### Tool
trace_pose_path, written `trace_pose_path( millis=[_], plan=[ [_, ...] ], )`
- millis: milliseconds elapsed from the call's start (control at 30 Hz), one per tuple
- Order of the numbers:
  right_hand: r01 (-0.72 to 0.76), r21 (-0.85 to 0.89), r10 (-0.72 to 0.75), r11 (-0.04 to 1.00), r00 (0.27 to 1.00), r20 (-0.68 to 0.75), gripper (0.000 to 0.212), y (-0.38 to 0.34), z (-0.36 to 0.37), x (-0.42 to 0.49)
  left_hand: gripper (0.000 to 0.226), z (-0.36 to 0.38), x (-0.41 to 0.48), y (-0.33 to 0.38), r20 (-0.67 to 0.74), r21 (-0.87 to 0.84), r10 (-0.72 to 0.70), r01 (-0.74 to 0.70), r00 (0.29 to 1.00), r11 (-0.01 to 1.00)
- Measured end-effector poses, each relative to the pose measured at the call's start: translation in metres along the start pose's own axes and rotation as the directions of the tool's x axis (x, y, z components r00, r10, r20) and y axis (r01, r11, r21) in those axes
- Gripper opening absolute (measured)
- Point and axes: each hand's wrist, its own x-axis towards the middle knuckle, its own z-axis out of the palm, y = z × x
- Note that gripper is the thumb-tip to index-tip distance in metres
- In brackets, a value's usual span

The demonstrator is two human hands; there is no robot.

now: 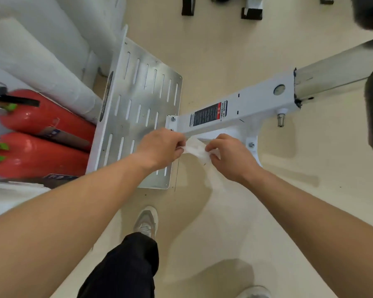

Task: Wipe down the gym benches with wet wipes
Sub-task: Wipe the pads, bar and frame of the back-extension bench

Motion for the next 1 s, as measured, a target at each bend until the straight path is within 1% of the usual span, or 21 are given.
trace_pose_path(
  millis=[133,200,300,400,500,600,733,900,1000],
  plan=[
    [-0.046,-0.013,0.046,0.999,0.999,0.008,0.025,-0.048,-0.078,-0.016,0.012,-0.082,-0.028,0.023,0.055,-0.059,-0.059,0.063,0.997,0.996],
    [-0.073,-0.024,0.073,0.997,0.997,-0.009,0.026,-0.071,-0.124,-0.024,0.022,-0.126,-0.042,0.035,0.121,-0.065,-0.090,0.099,0.988,0.993],
    [-0.128,-0.038,0.127,0.991,0.991,-0.035,0.028,-0.103,-0.192,-0.036,0.036,-0.192,-0.065,0.050,0.213,-0.030,-0.134,0.144,0.968,0.989],
    [-0.183,-0.060,0.181,0.981,0.983,-0.034,0.030,-0.134,-0.255,-0.051,0.037,-0.255,-0.085,0.065,0.236,-0.021,-0.128,0.137,0.963,0.990],
    [-0.235,-0.079,0.232,0.969,0.971,-0.050,0.031,-0.165,-0.307,-0.064,0.034,-0.312,-0.101,0.077,0.240,-0.049,-0.109,0.124,0.965,0.991],
    [-0.298,-0.035,0.294,0.954,0.951,-0.093,0.031,-0.196,-0.349,-0.076,0.034,-0.360,-0.110,0.087,0.228,-0.078,-0.086,0.106,0.970,0.991],
    [-0.361,0.023,0.361,0.932,0.922,-0.141,0.031,-0.225,-0.392,-0.091,0.031,-0.415,-0.108,0.099,0.266,-0.073,-0.045,0.066,0.963,0.995],
    [-0.423,0.040,0.423,0.905,0.889,-0.177,0.032,-0.236,-0.429,-0.096,0.028,-0.463,-0.081,0.115,0.271,0.004,0.014,-0.016,0.963,1.000],
    [-0.437,0.020,0.434,0.899,0.887,-0.156,0.032,-0.229,-0.449,-0.090,0.029,-0.482,-0.058,0.132,0.282,0.012,0.029,-0.033,0.959,0.999]
  ],
)
